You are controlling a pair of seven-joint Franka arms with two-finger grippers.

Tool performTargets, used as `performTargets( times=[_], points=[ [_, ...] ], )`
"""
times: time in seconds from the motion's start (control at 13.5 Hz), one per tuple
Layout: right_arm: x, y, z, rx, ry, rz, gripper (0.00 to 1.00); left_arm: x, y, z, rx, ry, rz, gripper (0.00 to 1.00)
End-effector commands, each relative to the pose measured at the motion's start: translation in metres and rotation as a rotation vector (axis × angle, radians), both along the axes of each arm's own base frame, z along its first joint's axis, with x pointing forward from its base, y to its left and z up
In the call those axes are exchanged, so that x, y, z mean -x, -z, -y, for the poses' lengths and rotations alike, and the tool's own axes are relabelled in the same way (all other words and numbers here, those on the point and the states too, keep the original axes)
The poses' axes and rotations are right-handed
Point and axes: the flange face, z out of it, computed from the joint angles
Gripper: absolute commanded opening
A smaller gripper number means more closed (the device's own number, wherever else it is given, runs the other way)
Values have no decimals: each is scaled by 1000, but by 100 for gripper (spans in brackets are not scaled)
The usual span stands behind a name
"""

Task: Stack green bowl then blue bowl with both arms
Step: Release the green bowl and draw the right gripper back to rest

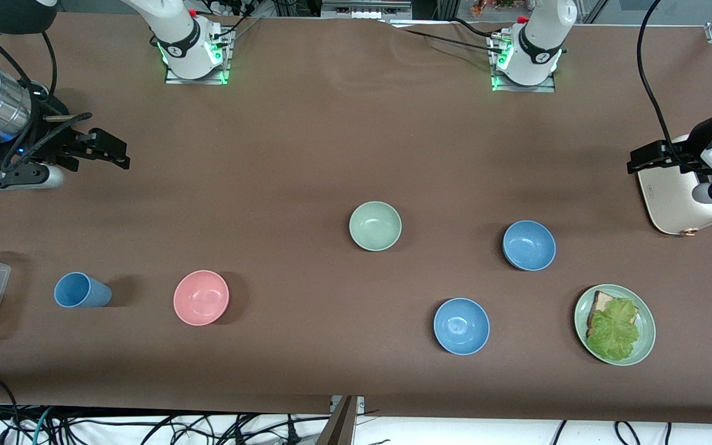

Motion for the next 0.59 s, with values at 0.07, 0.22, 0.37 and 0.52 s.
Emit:
performTargets(
  times=[0.07, 0.22, 0.37, 0.52],
  points=[
    [8, 4, 25, -13, 8, -29, 100, -3, -6, 0, -19, 0, 1, 100],
    [14, 10, 32, -3, 17, -40, 100, -3, -6, 0, -21, 0, 1, 100],
    [14, 6, 37, 7, 21, -35, 100, -3, -5, 1, -19, 2, 0, 100],
    [14, 6, 36, 35, 12, -32, 100, -3, -5, 1, -19, 2, 0, 100]
  ],
)
